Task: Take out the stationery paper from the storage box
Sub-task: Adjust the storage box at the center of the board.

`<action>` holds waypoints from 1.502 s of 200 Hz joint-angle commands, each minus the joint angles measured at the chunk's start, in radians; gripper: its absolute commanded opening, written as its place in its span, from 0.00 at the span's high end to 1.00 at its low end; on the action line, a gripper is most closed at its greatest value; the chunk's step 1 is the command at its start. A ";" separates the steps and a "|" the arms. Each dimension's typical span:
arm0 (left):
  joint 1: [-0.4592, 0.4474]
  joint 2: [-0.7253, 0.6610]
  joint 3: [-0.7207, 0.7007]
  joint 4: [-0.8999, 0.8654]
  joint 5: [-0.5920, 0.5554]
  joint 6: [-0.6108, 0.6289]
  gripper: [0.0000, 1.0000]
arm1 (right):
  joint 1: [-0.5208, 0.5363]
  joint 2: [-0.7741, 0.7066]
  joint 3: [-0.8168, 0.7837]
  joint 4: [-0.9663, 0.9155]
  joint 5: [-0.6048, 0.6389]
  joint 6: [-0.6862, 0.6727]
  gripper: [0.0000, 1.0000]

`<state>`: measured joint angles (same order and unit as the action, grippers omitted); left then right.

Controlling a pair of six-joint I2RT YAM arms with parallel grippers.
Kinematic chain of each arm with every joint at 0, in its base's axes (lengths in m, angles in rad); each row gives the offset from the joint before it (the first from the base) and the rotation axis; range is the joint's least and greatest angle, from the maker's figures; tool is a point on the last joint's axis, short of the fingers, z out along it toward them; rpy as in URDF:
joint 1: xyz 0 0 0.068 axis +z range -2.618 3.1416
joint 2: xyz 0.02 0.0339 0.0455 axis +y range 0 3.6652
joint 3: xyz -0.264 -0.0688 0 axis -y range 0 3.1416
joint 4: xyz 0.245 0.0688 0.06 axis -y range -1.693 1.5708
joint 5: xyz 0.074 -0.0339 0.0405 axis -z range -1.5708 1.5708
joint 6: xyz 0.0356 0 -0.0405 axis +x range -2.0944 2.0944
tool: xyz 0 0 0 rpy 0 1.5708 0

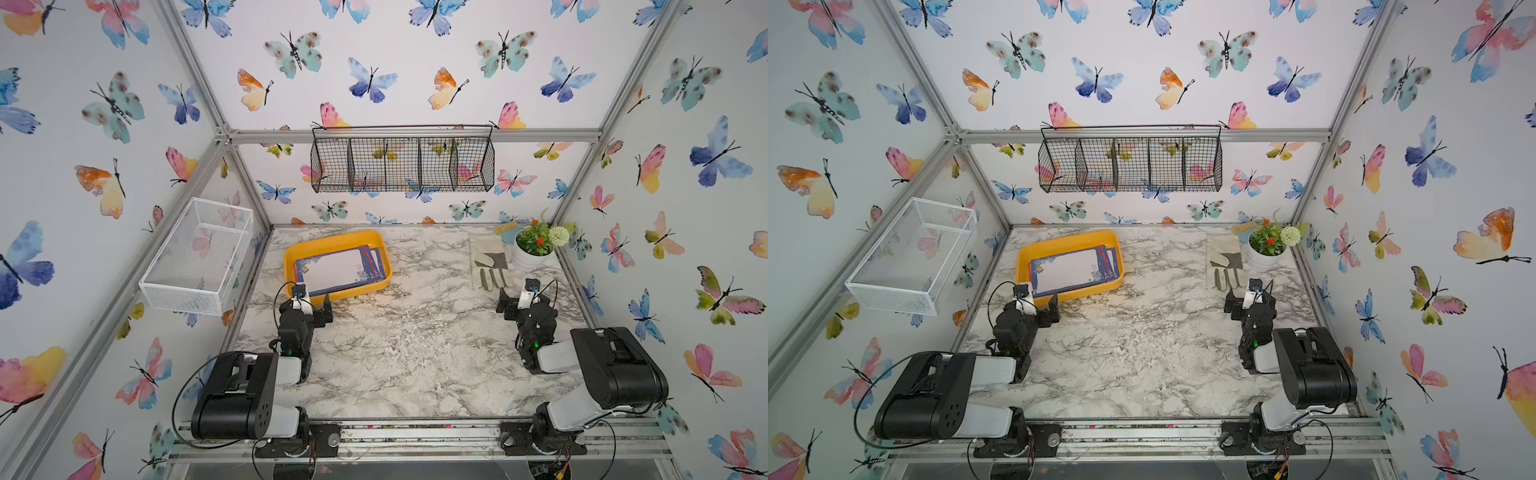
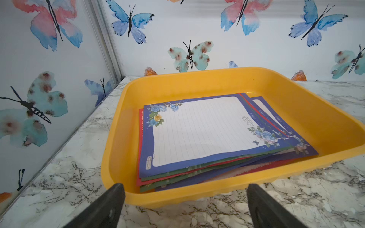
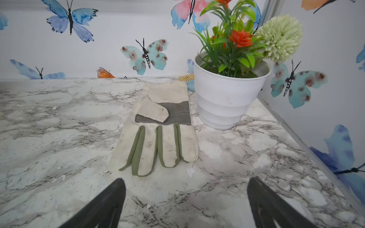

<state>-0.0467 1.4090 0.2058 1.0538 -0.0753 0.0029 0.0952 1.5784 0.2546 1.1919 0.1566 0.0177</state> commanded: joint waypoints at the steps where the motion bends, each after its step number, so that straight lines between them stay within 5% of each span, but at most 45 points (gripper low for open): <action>1: 0.004 0.000 0.011 0.002 -0.021 -0.004 0.02 | -0.003 -0.001 0.000 0.006 0.010 0.004 0.02; 158: 0.012 -0.001 0.010 0.002 -0.008 -0.007 0.00 | -0.003 -0.001 0.000 0.006 0.010 0.004 0.02; 184: 0.013 -0.038 0.008 0.011 -0.053 -0.026 0.17 | -0.003 -0.001 0.000 0.006 0.011 0.004 0.02; 233: 0.009 -0.325 0.085 -0.323 -0.073 -0.019 0.26 | -0.003 -0.036 -0.014 0.038 0.014 -0.002 0.03; 270: 0.002 -0.457 0.205 -0.601 -0.112 -0.152 0.41 | -0.003 -0.293 0.133 -0.507 0.077 0.111 0.10; 300: 0.000 -0.383 0.410 -0.833 -0.089 -0.213 0.48 | 0.000 -0.404 0.172 -0.659 -0.101 0.206 0.20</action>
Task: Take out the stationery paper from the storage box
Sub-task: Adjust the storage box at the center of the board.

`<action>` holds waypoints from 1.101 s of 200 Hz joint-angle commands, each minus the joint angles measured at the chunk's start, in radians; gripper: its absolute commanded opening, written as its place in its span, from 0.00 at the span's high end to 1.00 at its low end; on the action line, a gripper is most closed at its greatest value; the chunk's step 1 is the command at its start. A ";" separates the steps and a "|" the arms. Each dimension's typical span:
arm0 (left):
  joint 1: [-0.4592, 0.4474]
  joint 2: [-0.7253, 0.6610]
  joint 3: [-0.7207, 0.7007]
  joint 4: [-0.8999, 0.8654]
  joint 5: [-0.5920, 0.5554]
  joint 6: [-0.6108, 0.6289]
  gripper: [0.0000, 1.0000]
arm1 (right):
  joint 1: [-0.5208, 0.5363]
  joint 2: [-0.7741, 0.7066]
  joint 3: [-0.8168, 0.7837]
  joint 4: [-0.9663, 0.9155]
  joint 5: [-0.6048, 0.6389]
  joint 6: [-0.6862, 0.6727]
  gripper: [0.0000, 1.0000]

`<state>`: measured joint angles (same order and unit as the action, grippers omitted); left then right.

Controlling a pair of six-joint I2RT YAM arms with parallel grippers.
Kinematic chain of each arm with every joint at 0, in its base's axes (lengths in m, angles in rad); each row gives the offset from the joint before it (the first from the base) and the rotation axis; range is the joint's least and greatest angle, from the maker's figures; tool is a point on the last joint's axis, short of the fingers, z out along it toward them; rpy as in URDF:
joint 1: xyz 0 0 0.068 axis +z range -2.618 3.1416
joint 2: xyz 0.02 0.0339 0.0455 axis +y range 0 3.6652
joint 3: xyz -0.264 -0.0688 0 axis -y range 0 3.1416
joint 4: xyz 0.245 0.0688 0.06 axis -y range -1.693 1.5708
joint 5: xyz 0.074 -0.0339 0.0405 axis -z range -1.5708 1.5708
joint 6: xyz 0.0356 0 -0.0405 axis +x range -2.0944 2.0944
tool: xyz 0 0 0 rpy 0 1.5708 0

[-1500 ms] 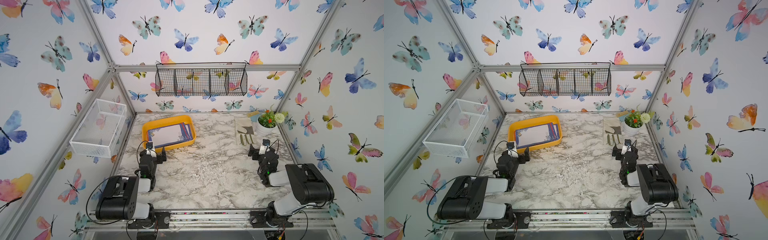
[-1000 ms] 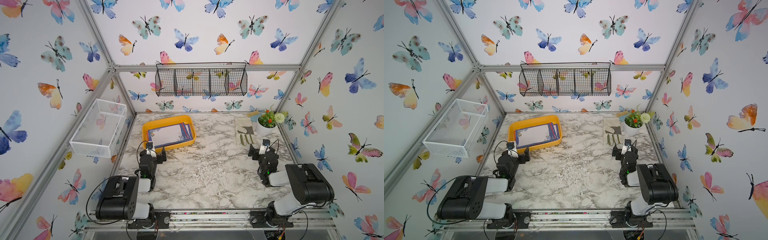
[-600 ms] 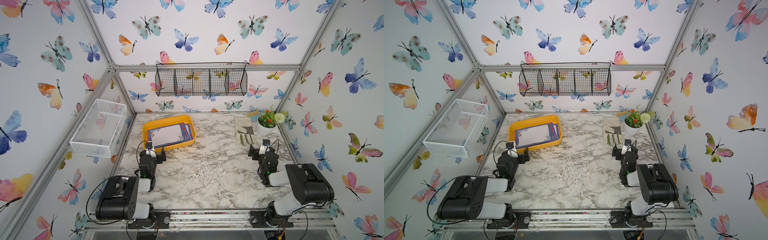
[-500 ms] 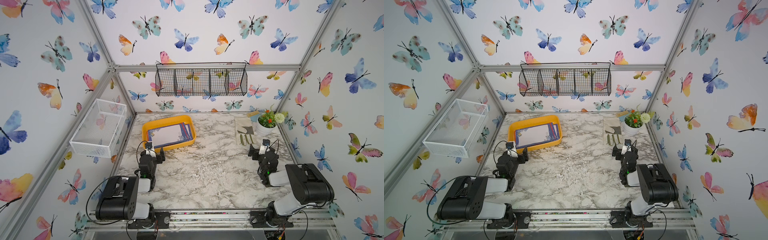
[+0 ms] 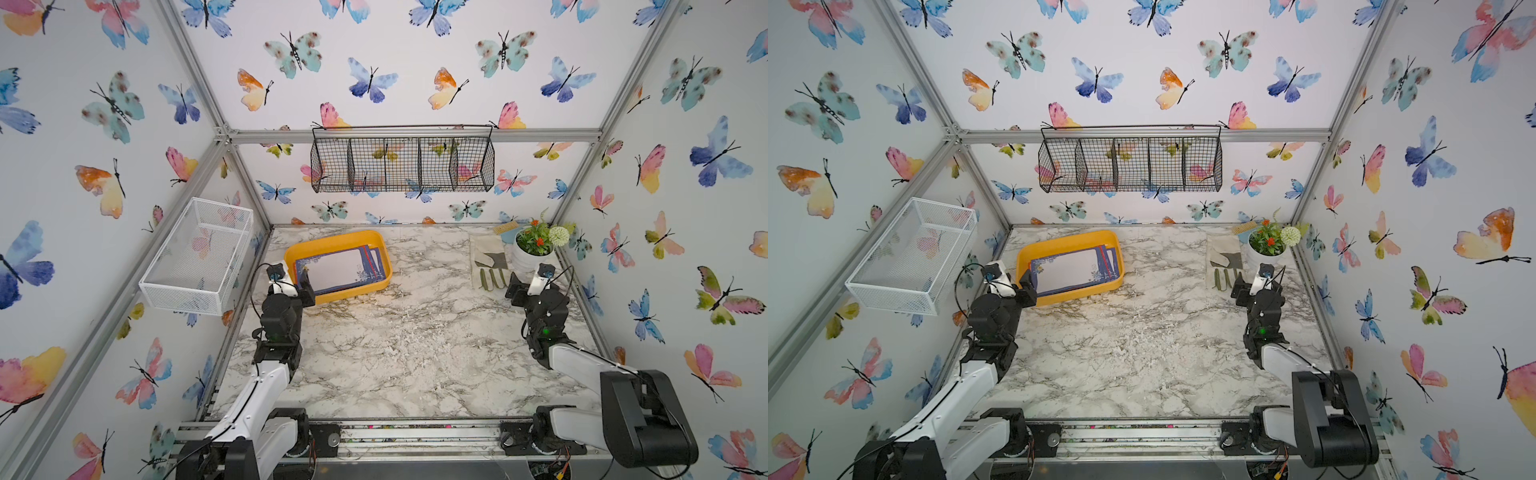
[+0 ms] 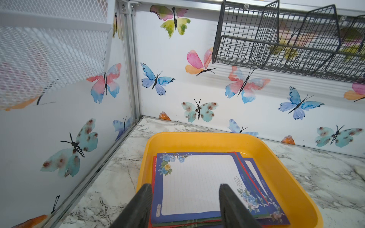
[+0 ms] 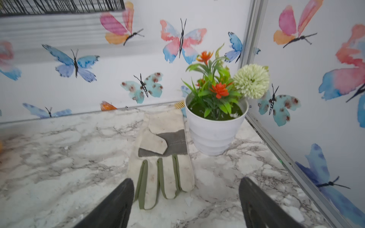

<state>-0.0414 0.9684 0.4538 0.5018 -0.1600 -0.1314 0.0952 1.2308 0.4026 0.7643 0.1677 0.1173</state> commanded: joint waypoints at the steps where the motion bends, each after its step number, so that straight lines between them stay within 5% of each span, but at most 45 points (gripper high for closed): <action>1: -0.006 0.063 0.172 -0.292 -0.004 -0.079 0.49 | 0.000 -0.059 0.025 -0.237 -0.121 0.108 0.20; 30: -0.006 0.205 0.422 -0.564 0.033 -0.108 0.54 | 0.039 -0.092 0.085 -0.395 -0.244 0.173 0.26; 60: -0.006 0.317 0.589 -0.661 0.207 -0.082 0.86 | 0.150 -0.111 0.143 -0.498 -0.263 0.201 0.27; 88: -0.006 0.415 0.673 -0.726 0.250 -0.039 1.00 | 0.289 -0.112 0.182 -0.537 -0.256 0.221 0.29; 139: -0.006 0.584 0.728 -0.795 0.150 -0.004 1.00 | 0.512 0.059 0.300 -0.534 -0.252 0.251 0.43; 184: -0.008 0.745 0.799 -0.856 0.115 0.014 1.00 | 0.591 0.269 0.430 -0.519 -0.292 0.280 0.70; 220: -0.011 0.797 0.815 -0.894 0.121 0.002 1.00 | 0.629 0.429 0.564 -0.549 -0.333 0.292 0.71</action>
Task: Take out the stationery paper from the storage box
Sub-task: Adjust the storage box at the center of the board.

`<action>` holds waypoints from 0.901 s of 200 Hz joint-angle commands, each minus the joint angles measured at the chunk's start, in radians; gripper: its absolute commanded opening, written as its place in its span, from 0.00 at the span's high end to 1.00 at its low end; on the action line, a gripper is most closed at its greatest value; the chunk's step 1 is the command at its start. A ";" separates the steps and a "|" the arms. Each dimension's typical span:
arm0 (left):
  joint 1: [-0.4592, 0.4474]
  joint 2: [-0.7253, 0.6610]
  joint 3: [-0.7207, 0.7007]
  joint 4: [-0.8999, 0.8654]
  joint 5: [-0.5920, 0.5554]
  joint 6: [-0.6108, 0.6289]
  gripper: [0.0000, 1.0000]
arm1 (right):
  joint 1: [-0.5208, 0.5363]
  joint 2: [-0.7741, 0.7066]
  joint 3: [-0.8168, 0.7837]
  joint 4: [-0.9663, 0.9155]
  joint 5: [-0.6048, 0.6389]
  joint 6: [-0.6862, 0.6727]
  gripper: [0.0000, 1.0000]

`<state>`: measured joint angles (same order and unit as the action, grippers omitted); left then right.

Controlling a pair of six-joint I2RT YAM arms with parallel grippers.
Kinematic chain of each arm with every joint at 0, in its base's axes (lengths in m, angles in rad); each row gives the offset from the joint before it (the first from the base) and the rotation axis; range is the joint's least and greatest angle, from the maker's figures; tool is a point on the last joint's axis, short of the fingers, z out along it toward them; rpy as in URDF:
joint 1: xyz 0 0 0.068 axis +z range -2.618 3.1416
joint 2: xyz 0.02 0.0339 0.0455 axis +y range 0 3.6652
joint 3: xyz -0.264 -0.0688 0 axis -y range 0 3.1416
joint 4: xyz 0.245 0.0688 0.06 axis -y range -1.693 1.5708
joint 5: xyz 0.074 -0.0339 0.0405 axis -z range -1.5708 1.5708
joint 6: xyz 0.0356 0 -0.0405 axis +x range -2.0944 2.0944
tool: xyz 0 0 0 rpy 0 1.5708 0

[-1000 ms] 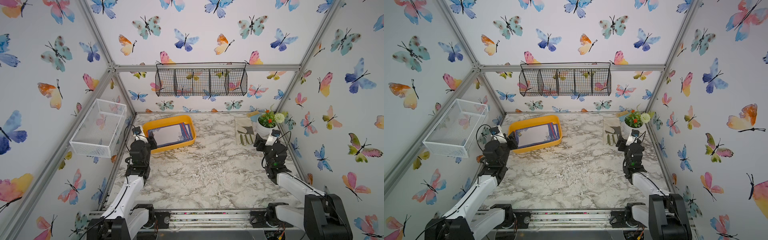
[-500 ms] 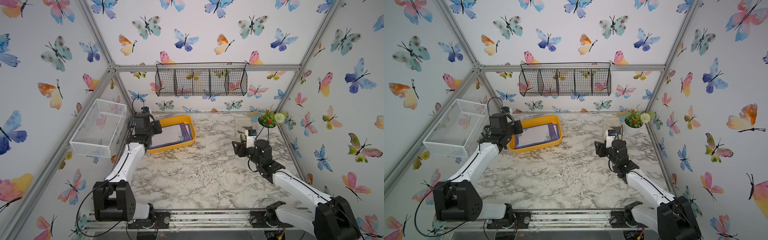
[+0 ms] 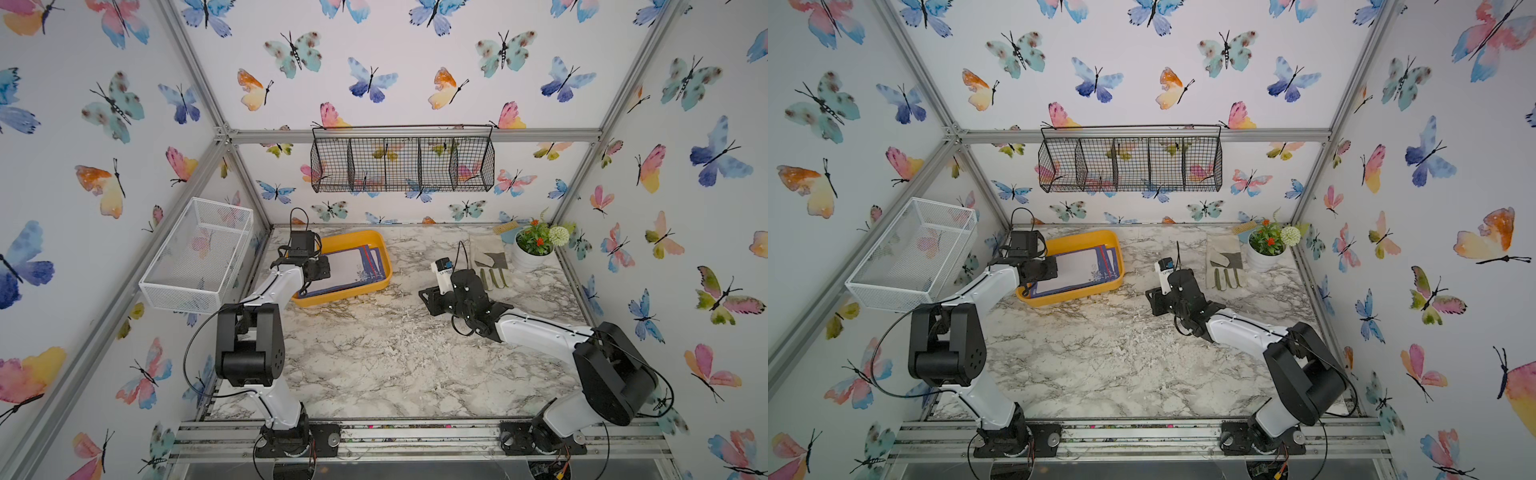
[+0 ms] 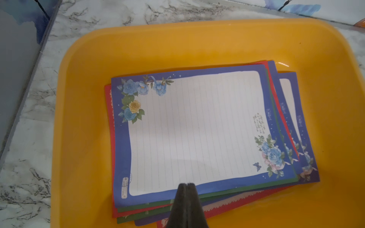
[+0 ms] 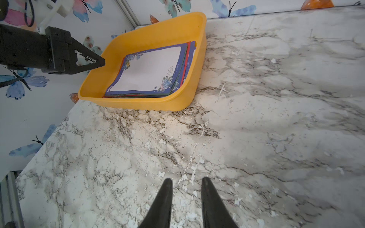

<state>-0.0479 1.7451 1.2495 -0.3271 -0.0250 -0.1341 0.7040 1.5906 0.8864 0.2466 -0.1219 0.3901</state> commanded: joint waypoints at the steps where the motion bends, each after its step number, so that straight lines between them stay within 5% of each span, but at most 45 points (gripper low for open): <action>1: -0.006 0.021 0.019 -0.066 -0.014 0.003 1.00 | 0.022 0.074 0.085 -0.033 -0.045 0.019 0.71; 96: -0.036 0.030 -0.017 -0.094 0.008 -0.018 1.00 | 0.066 0.411 0.406 -0.074 -0.137 0.073 0.73; 180: -0.080 0.047 -0.051 -0.094 0.043 -0.028 1.00 | 0.069 0.546 0.549 -0.111 -0.160 0.100 0.69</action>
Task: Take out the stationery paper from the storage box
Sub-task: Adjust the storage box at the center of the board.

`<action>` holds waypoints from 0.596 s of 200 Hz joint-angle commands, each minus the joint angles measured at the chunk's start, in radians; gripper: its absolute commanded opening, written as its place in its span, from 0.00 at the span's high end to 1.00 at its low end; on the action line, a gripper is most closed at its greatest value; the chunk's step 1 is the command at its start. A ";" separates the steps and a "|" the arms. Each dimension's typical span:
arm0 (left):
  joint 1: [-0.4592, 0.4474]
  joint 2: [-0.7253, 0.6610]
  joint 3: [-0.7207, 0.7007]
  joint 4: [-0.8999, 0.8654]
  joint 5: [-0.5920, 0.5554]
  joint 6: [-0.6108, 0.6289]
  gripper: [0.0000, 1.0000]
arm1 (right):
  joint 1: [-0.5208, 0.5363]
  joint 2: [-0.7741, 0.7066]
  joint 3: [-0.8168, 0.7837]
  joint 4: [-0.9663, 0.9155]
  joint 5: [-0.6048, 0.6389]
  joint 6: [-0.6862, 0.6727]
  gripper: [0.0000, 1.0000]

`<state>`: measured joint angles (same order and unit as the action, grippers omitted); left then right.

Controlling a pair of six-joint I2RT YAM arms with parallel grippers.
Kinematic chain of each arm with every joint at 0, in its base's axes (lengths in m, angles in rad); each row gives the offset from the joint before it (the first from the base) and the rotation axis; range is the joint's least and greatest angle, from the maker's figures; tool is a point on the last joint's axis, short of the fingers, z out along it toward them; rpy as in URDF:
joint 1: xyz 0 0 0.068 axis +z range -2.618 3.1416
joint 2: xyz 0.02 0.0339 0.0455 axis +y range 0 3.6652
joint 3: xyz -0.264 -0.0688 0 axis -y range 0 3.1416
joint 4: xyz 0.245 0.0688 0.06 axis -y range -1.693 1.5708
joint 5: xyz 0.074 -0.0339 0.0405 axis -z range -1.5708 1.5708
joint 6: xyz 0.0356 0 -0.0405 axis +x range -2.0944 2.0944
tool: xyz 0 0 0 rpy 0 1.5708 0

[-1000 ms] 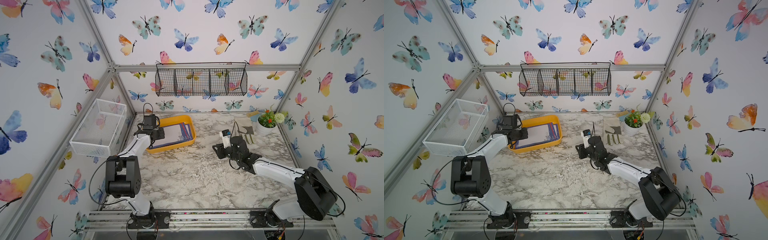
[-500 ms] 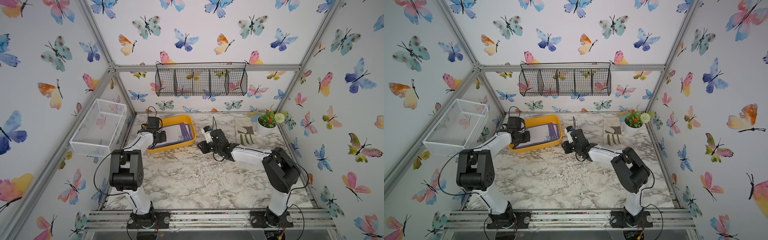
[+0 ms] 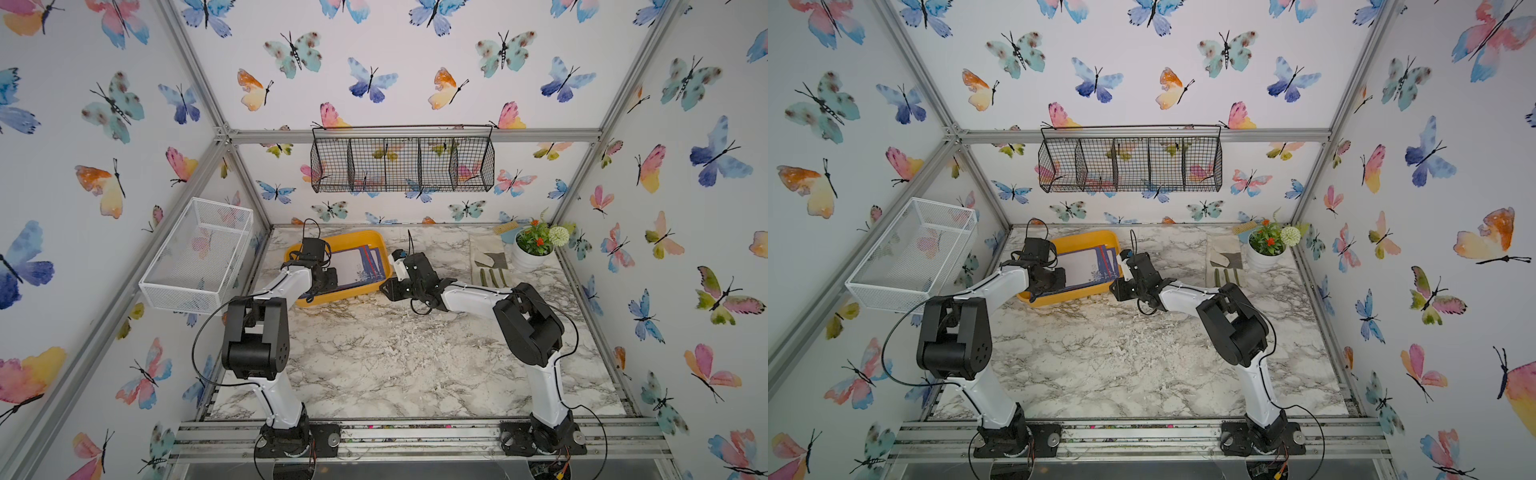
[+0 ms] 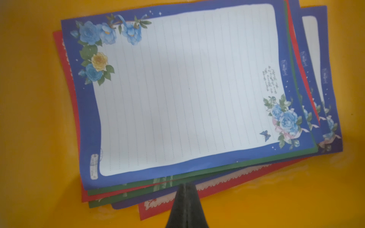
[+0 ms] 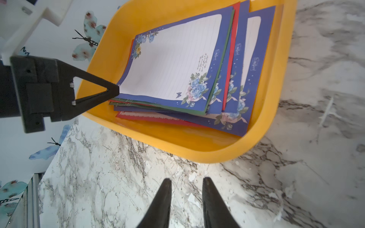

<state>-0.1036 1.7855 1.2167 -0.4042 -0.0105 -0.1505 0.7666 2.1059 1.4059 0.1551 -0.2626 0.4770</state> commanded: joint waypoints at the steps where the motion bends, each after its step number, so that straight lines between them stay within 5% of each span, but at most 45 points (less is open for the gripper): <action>1: -0.026 0.006 -0.018 -0.017 0.029 -0.012 1.00 | 0.007 0.032 0.029 -0.019 -0.020 0.013 0.69; 119: -0.122 -0.066 -0.113 -0.035 0.230 -0.067 1.00 | -0.006 0.080 0.068 -0.036 -0.079 0.021 0.65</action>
<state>-0.2008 1.7649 1.1370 -0.4026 0.1230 -0.1886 0.7662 2.1944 1.4635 0.1345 -0.3111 0.4908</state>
